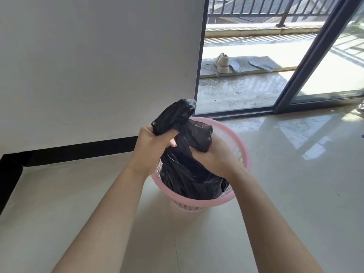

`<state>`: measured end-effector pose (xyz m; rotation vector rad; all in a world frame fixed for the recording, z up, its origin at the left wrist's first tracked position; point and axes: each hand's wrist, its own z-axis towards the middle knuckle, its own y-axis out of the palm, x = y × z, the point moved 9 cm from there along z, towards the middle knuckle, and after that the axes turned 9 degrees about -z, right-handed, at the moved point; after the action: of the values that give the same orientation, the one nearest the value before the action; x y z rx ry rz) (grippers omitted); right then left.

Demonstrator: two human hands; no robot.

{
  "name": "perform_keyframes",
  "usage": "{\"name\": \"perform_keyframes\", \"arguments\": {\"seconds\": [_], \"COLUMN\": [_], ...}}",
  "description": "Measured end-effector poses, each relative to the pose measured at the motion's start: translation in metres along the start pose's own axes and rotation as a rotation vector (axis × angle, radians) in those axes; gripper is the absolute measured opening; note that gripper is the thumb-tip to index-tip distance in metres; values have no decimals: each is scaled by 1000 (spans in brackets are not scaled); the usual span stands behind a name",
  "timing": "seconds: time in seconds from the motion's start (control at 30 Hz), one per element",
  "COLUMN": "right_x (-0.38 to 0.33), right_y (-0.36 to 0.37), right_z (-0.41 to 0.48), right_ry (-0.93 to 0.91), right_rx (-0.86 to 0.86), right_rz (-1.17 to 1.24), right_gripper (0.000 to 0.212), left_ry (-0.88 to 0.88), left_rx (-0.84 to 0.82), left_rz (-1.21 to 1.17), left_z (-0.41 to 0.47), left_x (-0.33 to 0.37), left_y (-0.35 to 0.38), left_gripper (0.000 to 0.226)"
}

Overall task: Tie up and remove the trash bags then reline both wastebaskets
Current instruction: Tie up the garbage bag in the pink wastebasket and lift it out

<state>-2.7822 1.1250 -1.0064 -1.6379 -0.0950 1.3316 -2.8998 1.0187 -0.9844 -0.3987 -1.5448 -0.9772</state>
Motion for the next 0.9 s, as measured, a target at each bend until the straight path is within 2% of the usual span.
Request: {"name": "perform_keyframes", "arguments": {"seconds": [0.1,0.23,0.37,0.4,0.47,0.53,0.6,0.67,0.8,0.83,0.9], "right_x": [7,24,31,31,33,41,52,53,27,23,24], "right_y": [-4,-13,-12,-10,-13,-21,-25,-21,-28,-32,-34], "right_z": [-2,-10,-15,-16,-14,-12,-9,-7,-15,-16,-17], "right_ry": [-4,47,68,57,26,54,99,106,54,48,93], "right_rx": [-19,-7,9,-1,43,116,137,83,-35,-30,-15], "right_rz": [-131,-102,-153,-206,-246,-138,-64,34,317,367,499], "right_gripper": [40,48,45,43,25,11,9,10,43,45,36], "left_ry": [-5,-71,-144,-151,-155,-174,-230,-289,-310,-323,-341], "left_rx": [117,162,195,191,144,7,-140,-183,-128,-84,3], "left_rz": [-159,-205,-235,-235,-209,-204,-269,-365,-484,-482,-516], "left_z": [3,4,4,3,4,3,-1,-3,-1,0,0], "left_x": [3,-3,-15,-15,-14,-11,-14,-23,-33,-36,-42], "left_y": [-13,-17,-19,-20,-22,-14,-4,-6,-19,-22,-27], "left_gripper": [53,43,47,46,36,25,12,18,7,16,28]}}
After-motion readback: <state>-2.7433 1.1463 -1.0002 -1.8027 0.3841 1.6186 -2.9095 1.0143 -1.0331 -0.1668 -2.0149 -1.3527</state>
